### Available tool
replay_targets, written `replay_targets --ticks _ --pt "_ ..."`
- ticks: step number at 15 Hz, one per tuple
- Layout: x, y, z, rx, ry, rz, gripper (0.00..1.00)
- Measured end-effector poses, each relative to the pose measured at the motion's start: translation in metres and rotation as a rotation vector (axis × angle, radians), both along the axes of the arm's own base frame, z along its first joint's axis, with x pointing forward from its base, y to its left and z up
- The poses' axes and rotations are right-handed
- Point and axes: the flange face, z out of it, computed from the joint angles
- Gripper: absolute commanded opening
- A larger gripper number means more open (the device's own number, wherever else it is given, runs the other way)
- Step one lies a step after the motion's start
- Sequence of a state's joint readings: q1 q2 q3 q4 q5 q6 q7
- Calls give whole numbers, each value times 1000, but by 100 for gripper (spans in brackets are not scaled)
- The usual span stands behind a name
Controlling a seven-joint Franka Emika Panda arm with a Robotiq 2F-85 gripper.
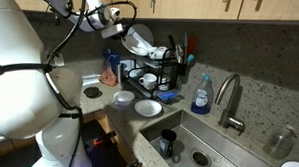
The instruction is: Put the white bowl on the dish rack on the counter
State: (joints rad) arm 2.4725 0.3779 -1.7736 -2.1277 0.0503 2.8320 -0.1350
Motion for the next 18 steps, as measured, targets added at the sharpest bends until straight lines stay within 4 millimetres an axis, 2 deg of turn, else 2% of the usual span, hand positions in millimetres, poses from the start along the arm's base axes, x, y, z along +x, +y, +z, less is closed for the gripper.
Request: replay_targets --ticks 18 --pt "-8 -9 0 -36 8 -23 4"
